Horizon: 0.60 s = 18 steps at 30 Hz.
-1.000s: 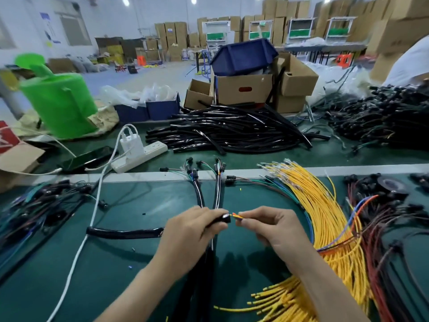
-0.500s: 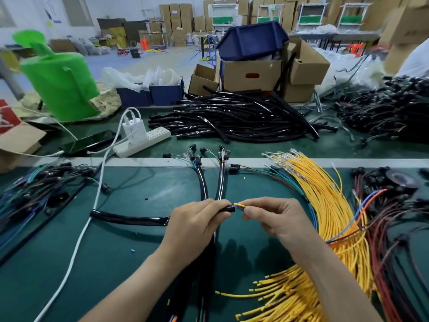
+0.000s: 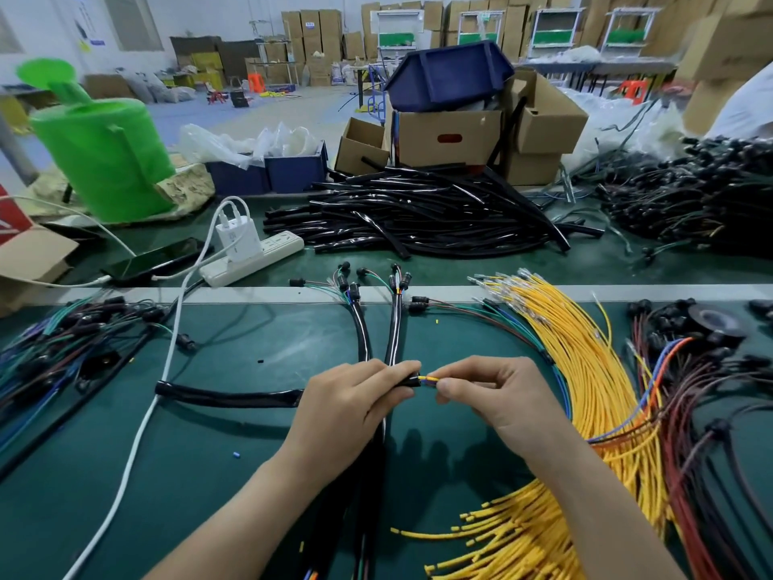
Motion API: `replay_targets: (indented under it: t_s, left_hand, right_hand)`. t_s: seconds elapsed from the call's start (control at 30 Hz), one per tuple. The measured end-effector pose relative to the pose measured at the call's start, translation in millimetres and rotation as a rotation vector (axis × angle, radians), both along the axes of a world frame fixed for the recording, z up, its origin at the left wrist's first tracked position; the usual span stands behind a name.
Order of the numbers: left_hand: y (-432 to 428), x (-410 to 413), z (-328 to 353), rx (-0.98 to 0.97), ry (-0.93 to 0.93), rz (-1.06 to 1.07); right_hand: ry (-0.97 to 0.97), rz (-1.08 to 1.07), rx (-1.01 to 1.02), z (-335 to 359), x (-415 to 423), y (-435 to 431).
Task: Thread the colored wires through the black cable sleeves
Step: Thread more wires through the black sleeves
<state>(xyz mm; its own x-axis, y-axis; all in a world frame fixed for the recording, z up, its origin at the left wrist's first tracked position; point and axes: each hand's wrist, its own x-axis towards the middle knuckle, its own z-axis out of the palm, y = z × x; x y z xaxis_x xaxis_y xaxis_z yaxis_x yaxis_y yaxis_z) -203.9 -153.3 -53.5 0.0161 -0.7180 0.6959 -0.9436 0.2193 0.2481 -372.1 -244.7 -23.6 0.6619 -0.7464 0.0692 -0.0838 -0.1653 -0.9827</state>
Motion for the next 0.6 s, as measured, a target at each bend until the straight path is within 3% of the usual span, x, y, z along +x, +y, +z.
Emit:
replay_targets:
  t_s: [0.6]
  left_hand:
    - [-0.8,1.1,-1.8,0.026,-0.125,-0.035]
  right_hand:
    - [0.177,-0.035,-0.15,-0.2,-3.4,1.3]
